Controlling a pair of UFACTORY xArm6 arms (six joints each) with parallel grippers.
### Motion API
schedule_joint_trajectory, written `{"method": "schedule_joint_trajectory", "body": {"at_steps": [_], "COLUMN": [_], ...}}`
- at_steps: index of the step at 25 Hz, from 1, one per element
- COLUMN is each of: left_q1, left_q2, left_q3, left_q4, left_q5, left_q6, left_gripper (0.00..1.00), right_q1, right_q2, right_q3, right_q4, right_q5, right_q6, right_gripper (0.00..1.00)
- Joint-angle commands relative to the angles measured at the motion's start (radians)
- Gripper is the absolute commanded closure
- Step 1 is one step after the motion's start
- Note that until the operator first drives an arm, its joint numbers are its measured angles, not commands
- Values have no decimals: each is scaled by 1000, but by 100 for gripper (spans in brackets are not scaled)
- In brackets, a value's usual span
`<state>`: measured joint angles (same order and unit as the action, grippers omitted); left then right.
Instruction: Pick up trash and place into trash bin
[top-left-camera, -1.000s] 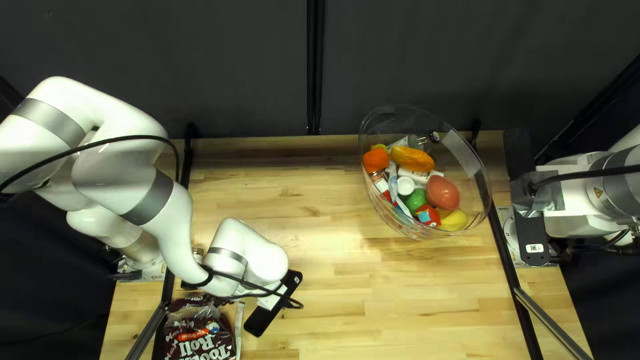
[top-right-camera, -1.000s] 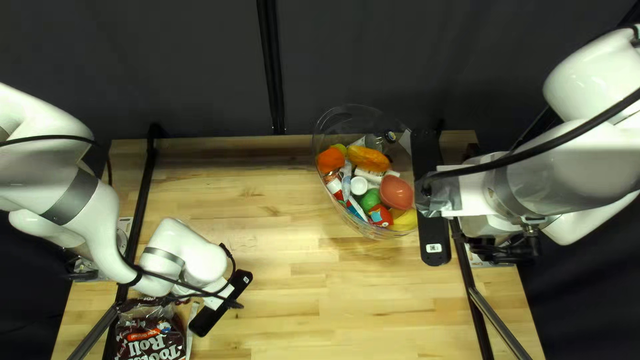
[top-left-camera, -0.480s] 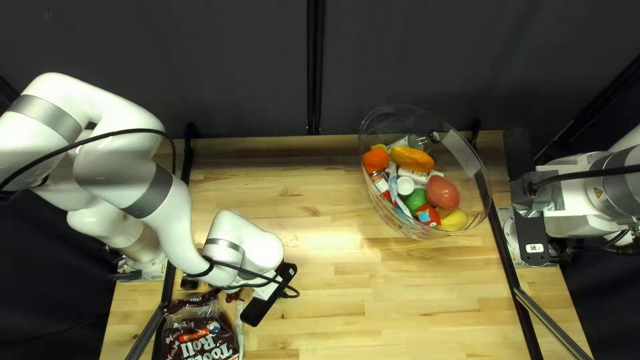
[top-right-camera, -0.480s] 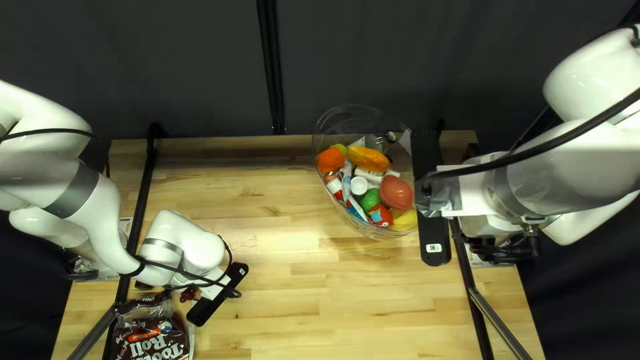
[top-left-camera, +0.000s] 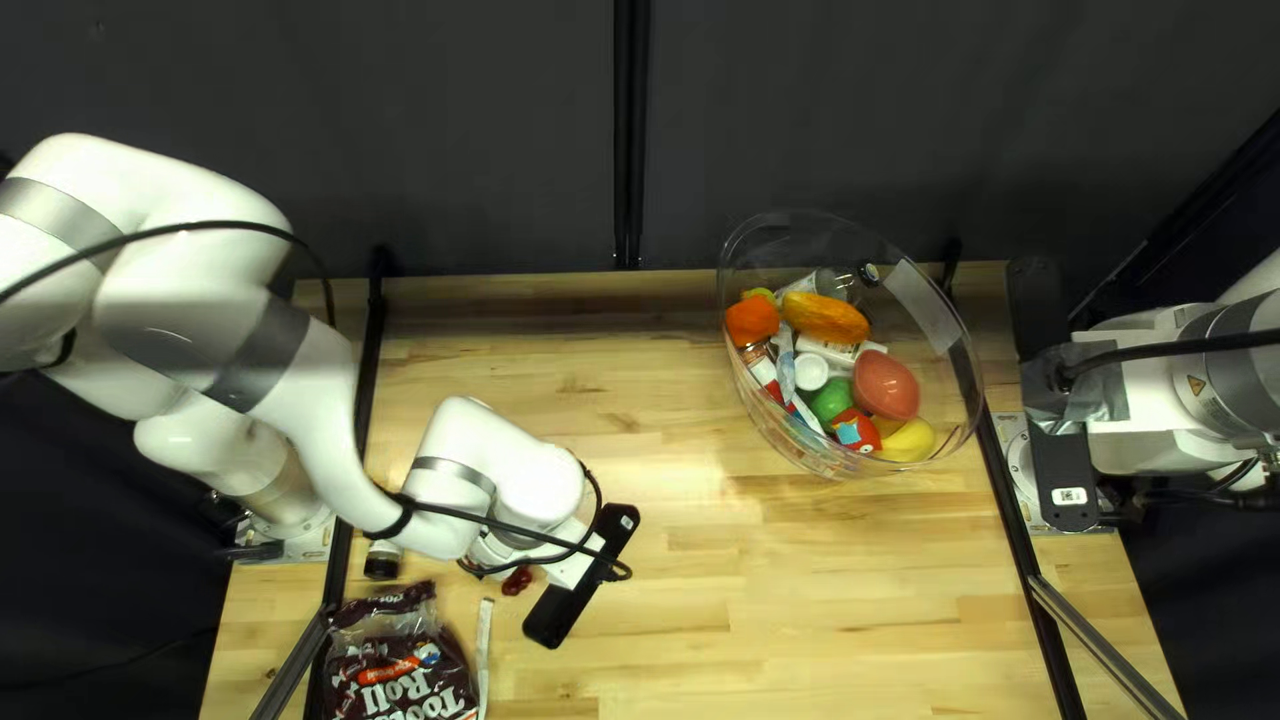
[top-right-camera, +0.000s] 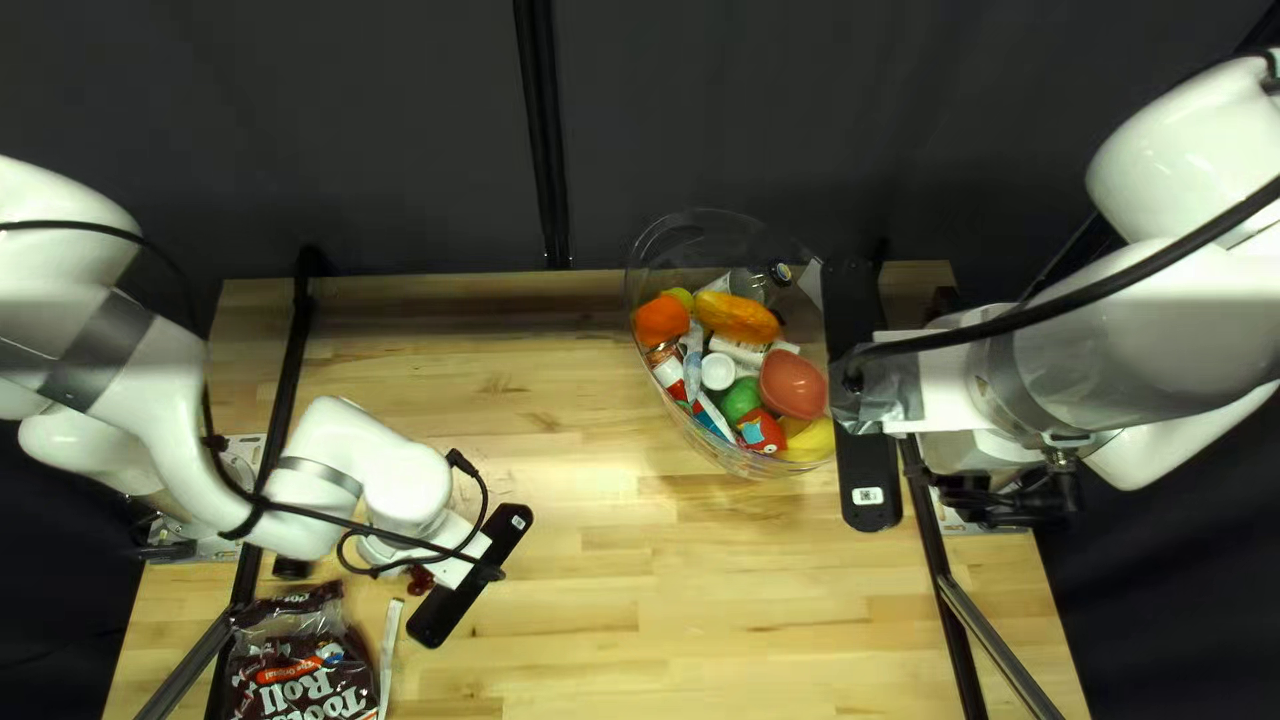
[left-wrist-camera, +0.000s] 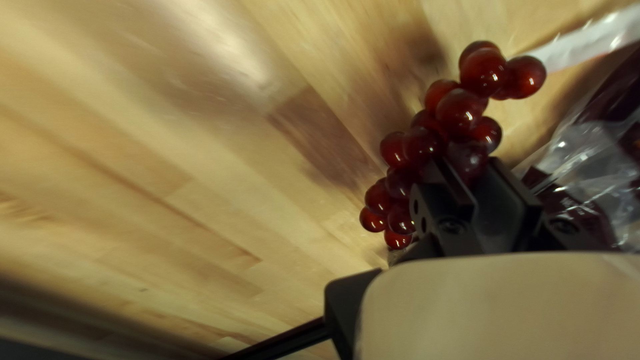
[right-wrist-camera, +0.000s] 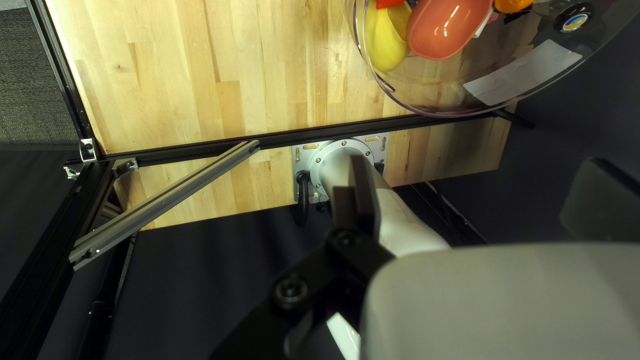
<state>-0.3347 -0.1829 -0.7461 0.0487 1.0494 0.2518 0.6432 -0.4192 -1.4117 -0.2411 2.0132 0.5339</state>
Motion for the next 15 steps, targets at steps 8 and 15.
{"method": "schedule_joint_trajectory", "body": {"at_steps": [8,15], "left_q1": [33,144], "left_q2": [-27,46], "left_q3": [-261,-376], "left_q4": [259,377], "left_q5": [21,-169], "left_q6": [-38,74], "left_gripper": [100,100], "right_q1": [0,0], "right_q2": [0,0], "right_q3": [0,0], "right_q4": [0,0], "right_q5": [0,0], "right_q6": [0,0], "right_gripper": [0,0]}}
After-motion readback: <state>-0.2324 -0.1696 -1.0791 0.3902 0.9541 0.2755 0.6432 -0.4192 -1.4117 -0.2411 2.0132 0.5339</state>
